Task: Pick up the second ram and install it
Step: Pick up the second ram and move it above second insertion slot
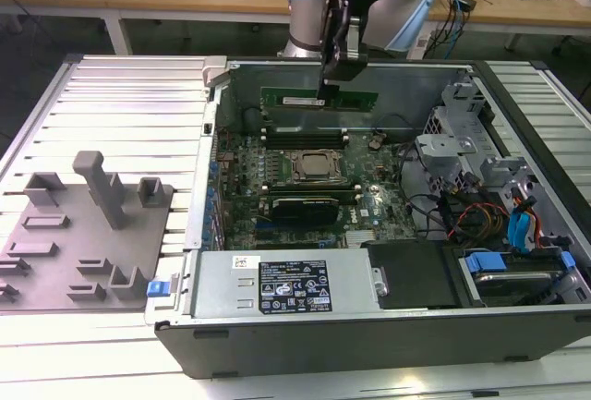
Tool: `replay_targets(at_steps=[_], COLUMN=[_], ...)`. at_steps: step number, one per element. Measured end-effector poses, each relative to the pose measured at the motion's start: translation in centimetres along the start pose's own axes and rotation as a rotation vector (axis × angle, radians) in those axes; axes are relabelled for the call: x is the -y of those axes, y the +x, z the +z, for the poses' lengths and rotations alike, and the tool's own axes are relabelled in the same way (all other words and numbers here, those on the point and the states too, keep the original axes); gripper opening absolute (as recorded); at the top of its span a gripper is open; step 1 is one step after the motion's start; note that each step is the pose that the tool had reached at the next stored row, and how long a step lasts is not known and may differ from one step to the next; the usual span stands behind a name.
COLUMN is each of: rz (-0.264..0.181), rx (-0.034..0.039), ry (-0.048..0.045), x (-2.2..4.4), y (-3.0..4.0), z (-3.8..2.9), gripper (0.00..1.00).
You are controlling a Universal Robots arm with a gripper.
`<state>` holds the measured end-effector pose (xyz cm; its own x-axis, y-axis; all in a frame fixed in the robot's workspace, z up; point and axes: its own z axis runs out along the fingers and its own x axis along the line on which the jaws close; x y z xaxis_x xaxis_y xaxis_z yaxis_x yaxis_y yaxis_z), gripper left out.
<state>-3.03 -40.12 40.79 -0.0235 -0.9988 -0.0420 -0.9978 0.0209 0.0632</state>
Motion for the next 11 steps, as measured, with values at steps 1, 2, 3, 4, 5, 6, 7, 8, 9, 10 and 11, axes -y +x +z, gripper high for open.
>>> replay_targets(at_steps=[1,2,3,4,5,6,7,8,9,10,11], rz=[0.000,0.000,0.000,0.000,0.000,0.000,0.000,0.000,0.000,0.000,0.000], rx=[0.0000,0.0001,0.0000,0.0001,0.0001,0.0001,0.0001,0.0001,0.0001,0.0003,0.0009], ry=[0.0000,0.0000,0.0000,0.0000,0.0000,0.0000,0.0000,0.0000,0.0000,0.0000,0.0000], x=[0.08,0.15,0.27,0.44,0.60,0.74,0.82,0.89,1.07,1.14,1.22], y=[0.00,0.00,0.00,0.01,0.01,0.01,0.02,0.02,0.03,0.04,0.04], z=[0.08,0.14,0.24,0.42,0.55,0.67,0.74,0.81,1.11,1.32,1.55], gripper=[0.12,0.12,0.12,0.12,0.12,0.12,0.12,0.12,0.12,0.12,0.12])
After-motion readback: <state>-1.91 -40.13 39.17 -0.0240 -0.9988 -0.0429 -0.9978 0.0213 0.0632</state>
